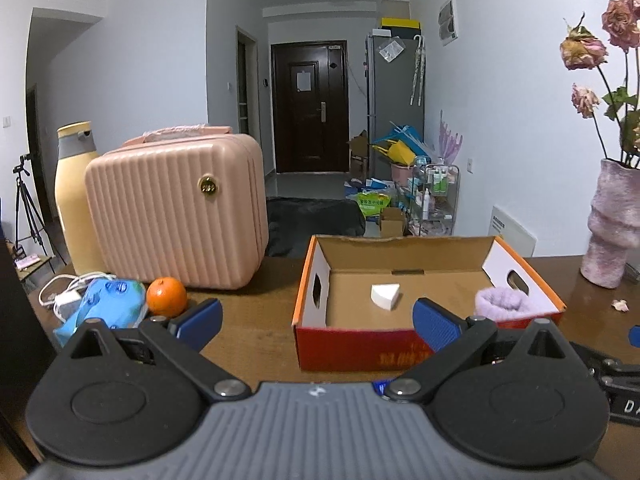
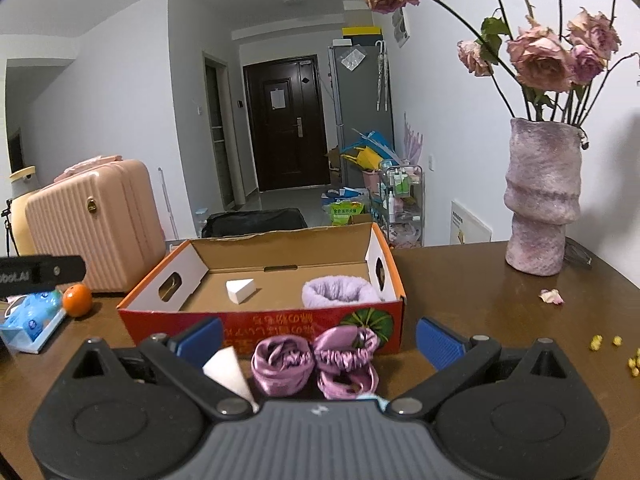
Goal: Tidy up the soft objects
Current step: 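Withdraw both grippers from the box back over the table, then move the left gripper to the crumpled plastic bag and close on it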
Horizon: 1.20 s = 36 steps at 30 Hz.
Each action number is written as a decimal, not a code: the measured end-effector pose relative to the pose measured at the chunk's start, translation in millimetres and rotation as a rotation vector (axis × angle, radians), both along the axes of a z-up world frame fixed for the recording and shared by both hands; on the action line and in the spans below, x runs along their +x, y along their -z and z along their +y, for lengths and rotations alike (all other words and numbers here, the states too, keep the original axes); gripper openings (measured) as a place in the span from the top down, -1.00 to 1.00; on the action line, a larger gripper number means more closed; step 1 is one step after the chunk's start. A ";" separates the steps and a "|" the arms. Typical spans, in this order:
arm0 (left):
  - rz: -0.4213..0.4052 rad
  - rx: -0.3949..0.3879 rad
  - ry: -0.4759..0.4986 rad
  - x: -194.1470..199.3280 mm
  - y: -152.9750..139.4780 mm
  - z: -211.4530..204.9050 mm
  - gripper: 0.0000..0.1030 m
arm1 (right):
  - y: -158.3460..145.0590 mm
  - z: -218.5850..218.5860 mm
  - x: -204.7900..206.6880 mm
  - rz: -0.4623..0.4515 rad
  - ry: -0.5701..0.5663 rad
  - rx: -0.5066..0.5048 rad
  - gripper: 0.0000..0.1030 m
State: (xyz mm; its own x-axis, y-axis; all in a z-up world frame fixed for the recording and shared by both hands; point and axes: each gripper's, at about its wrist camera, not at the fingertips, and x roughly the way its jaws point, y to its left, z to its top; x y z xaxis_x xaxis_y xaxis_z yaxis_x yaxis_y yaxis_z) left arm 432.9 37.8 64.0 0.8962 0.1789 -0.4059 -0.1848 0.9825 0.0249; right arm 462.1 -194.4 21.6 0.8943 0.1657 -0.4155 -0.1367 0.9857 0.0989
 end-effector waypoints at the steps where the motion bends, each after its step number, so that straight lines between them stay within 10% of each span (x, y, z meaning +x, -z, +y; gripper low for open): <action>1: 0.002 -0.006 0.003 -4.9 0.6 0.7 -1.00 | -0.1 0.0 -4.2 -0.001 -0.001 -0.001 -1.00; 36: -0.031 -0.019 0.087 -173.3 23.9 -2.7 -1.00 | 12.0 11.1 -173.0 -0.103 -0.101 -0.117 -1.00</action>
State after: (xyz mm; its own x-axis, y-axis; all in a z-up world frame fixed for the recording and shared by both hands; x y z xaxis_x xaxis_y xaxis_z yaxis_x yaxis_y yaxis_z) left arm 259.6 35.1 40.1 0.9202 0.0927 -0.3803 -0.0994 0.9950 0.0021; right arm 289.2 -183.3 9.6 0.9143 0.2130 -0.3445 -0.2394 0.9703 -0.0352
